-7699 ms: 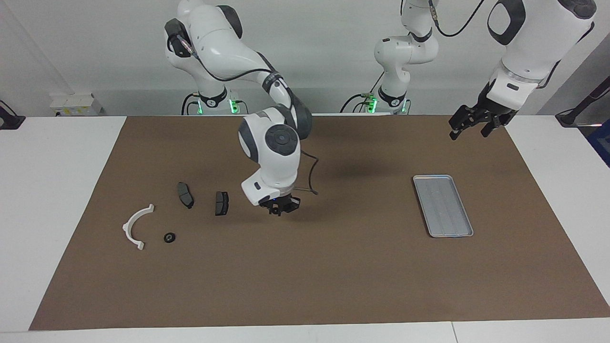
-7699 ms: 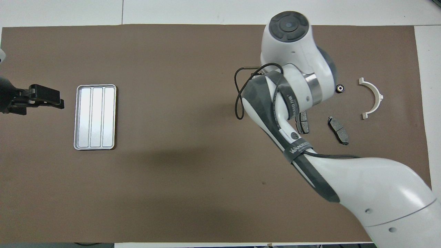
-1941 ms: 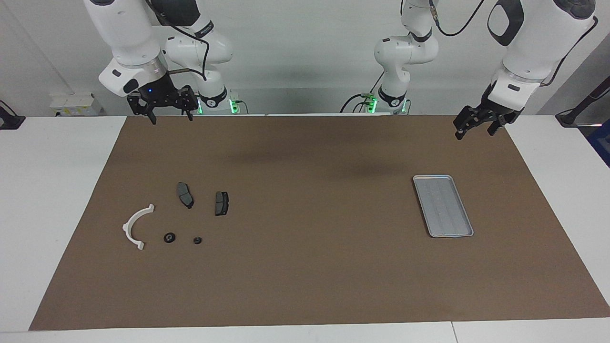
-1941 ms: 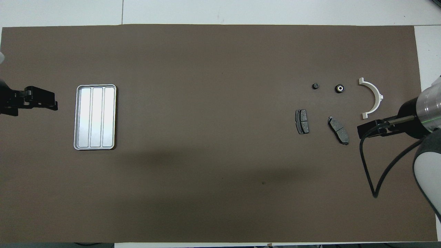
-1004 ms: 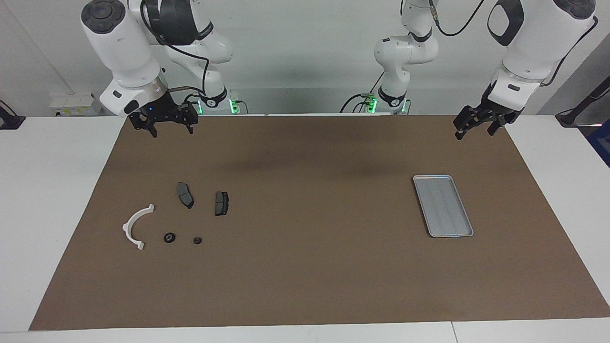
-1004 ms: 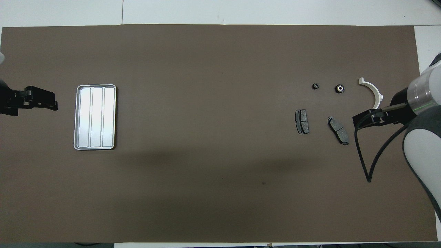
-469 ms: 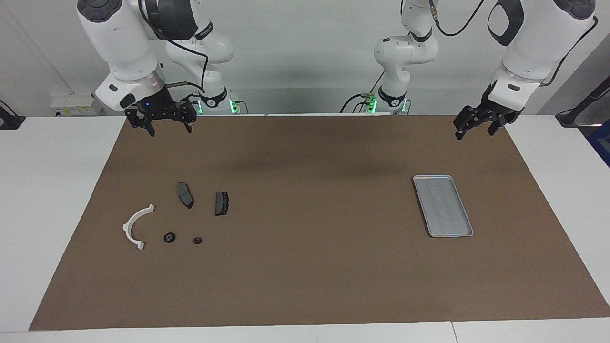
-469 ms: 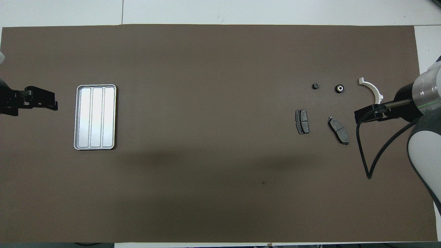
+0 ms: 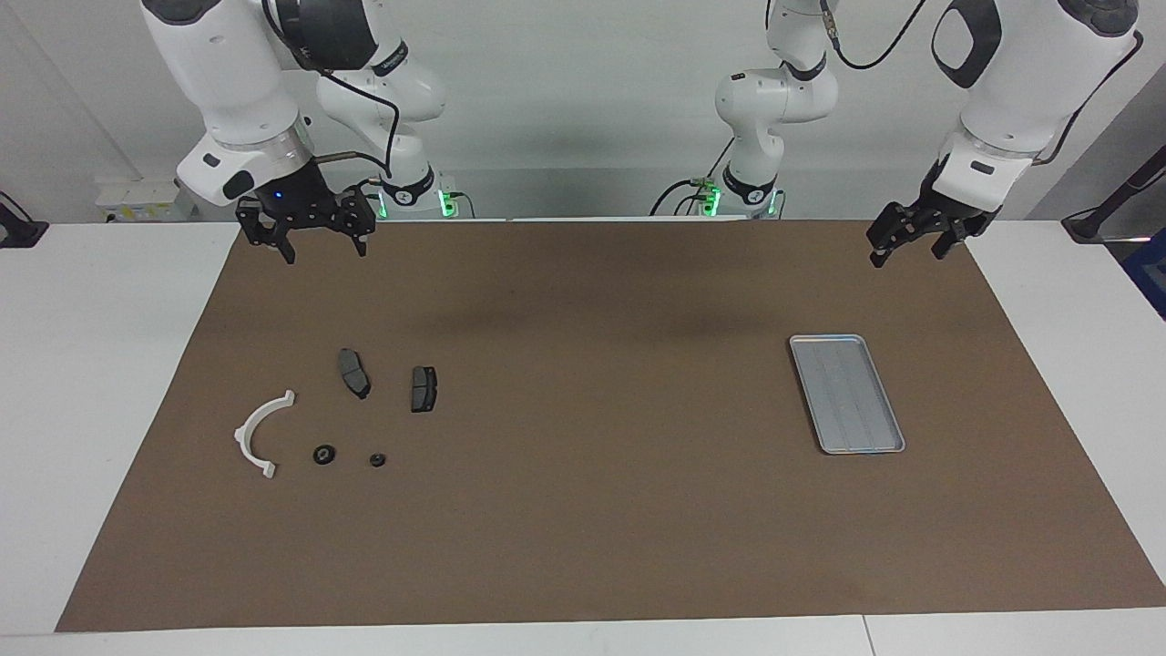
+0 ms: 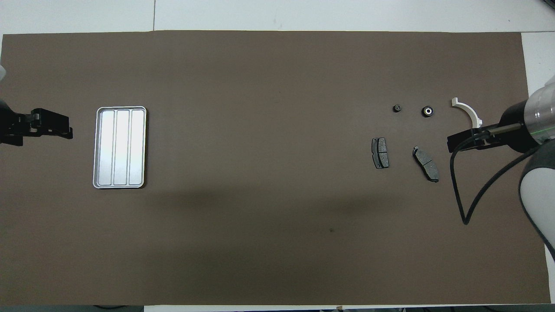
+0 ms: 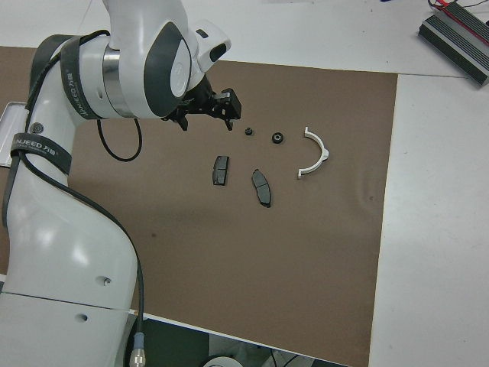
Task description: Place bearing gear from tray to pile
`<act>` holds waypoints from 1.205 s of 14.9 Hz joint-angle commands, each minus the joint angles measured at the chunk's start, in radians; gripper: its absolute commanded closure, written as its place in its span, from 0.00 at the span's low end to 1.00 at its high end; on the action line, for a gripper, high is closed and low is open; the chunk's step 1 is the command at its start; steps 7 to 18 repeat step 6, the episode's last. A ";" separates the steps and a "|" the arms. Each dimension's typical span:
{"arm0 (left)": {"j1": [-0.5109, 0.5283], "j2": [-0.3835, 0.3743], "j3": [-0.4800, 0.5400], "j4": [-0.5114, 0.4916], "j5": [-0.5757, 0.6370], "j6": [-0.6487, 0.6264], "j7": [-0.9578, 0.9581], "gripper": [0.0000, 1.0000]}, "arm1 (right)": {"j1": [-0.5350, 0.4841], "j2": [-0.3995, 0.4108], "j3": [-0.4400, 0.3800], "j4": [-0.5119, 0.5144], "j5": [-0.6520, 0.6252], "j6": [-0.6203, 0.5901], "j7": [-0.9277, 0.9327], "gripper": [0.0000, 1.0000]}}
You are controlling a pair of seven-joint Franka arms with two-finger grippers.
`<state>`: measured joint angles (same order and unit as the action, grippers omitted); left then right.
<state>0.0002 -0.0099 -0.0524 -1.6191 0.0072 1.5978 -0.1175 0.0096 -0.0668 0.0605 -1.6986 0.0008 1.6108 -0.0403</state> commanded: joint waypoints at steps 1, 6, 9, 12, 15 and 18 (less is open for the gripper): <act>-0.011 -0.019 0.008 -0.013 0.014 -0.009 -0.001 0.00 | -0.016 -0.013 0.007 0.001 0.019 -0.019 0.019 0.00; -0.011 -0.019 0.008 -0.013 0.014 -0.009 0.001 0.00 | -0.016 -0.013 0.007 0.002 0.019 -0.026 0.019 0.00; -0.011 -0.019 0.008 -0.013 0.014 -0.009 0.001 0.00 | -0.016 -0.013 0.007 0.002 0.019 -0.026 0.019 0.00; -0.011 -0.019 0.008 -0.013 0.014 -0.009 0.001 0.00 | -0.016 -0.013 0.007 0.002 0.019 -0.026 0.019 0.00; -0.011 -0.019 0.008 -0.013 0.014 -0.009 0.001 0.00 | -0.016 -0.013 0.007 0.002 0.019 -0.026 0.019 0.00; -0.011 -0.019 0.008 -0.013 0.014 -0.009 0.001 0.00 | -0.016 -0.013 0.007 0.002 0.019 -0.026 0.019 0.00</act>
